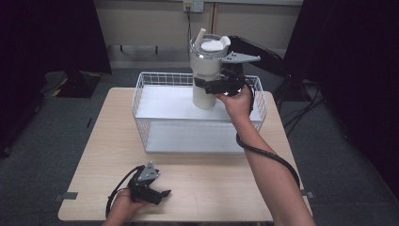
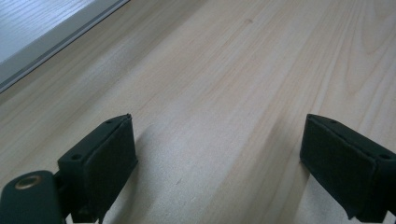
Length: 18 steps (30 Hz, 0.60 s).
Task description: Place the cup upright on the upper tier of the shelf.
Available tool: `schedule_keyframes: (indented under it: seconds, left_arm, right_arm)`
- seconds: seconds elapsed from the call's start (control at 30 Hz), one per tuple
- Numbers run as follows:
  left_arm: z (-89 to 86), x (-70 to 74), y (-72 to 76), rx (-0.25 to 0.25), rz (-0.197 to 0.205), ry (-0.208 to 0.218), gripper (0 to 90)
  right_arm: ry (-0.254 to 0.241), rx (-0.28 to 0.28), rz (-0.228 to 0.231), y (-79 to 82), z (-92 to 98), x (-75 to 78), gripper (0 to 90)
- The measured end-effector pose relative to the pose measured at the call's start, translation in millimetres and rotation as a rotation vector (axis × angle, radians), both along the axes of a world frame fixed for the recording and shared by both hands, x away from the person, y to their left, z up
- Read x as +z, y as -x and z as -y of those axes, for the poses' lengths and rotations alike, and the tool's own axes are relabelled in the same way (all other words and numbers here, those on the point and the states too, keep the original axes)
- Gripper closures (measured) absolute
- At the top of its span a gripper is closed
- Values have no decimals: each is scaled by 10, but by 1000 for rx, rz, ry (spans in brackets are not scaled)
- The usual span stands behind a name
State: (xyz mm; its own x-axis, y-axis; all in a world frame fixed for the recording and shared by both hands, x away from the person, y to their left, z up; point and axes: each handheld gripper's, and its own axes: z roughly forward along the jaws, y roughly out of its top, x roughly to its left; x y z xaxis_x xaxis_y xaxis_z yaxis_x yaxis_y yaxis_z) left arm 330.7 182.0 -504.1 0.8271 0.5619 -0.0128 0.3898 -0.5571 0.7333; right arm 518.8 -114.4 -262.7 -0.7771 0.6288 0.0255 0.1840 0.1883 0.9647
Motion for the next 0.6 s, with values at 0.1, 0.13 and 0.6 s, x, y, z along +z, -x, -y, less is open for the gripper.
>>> schedule_keyframes:
  seconds: [0.1, 0.13, 0.6]
  left_arm:
    - [0, 0, 0, 0, 0, 0, 99]
    - [0, 0, 0, 0, 0, 0, 99]
    - [1, 0, 1, 0, 0, 0, 99]
  right_arm:
    - [14, 6, 1, 6, 8, -12, 85]
    - [12, 8, 3, 5, 13, -21, 85]
    - [32, -8, -45, 43, 38, -85, 84]
